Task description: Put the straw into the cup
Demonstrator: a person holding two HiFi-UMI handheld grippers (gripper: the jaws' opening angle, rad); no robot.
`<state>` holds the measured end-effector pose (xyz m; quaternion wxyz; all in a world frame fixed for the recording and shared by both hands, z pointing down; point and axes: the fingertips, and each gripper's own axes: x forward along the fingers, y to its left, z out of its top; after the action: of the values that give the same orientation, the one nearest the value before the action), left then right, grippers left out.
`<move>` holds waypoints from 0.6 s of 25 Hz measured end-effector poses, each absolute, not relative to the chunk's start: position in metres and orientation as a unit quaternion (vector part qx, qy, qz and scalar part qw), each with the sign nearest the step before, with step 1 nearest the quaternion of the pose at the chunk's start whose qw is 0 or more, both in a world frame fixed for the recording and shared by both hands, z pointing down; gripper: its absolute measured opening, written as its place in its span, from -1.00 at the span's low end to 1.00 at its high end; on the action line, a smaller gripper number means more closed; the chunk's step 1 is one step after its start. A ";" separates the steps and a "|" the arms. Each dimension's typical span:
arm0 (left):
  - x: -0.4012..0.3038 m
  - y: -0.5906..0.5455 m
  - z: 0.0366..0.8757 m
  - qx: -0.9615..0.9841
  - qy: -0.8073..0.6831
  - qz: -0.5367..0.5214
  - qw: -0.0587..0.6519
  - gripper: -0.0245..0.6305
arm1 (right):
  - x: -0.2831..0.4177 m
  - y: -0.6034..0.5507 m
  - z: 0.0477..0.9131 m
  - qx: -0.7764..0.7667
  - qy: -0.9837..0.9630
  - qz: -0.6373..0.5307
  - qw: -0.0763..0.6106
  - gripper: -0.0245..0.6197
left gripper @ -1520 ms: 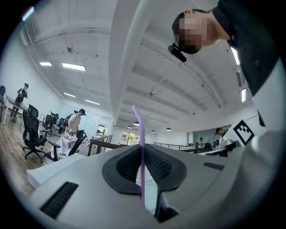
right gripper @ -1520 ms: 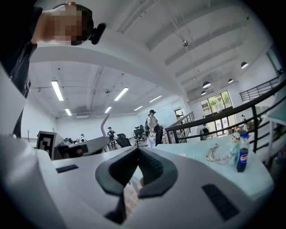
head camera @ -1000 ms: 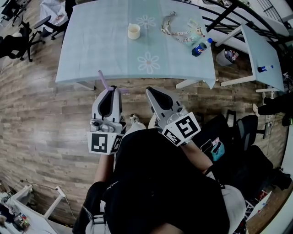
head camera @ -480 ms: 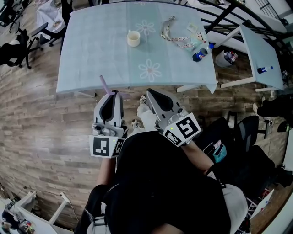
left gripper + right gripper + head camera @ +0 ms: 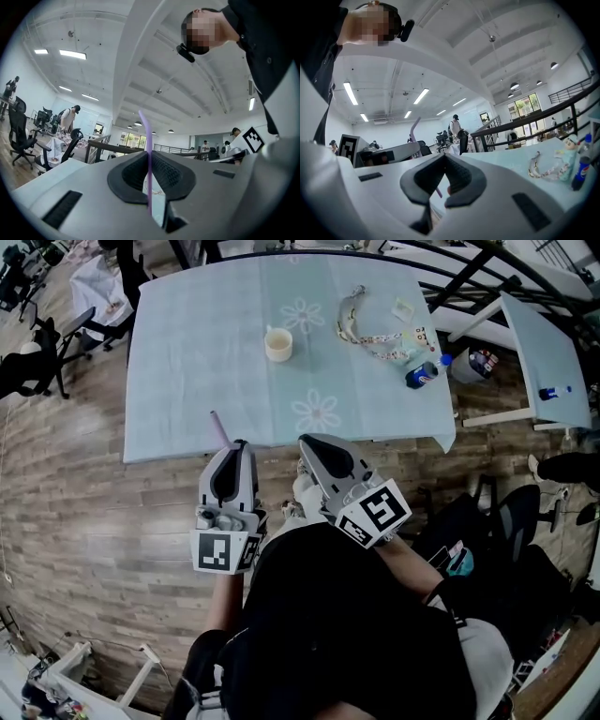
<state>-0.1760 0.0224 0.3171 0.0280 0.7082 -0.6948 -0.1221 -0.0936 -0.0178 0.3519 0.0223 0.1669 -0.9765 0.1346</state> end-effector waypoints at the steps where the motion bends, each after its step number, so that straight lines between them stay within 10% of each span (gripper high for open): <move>1: -0.178 0.013 0.316 0.710 -0.694 -0.119 0.026 -0.83 | -0.097 -0.027 0.352 0.167 -0.976 0.136 0.021 -0.90; 15: -0.204 -0.075 0.319 0.695 -0.716 -0.066 0.019 -0.83 | -0.122 -0.125 0.347 0.159 -0.976 0.151 0.009 -0.90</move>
<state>-0.2039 -0.0754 0.3193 0.0188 0.6946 -0.7161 -0.0660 -0.1220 -0.1246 0.3472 0.0091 0.1590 -0.9756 0.1511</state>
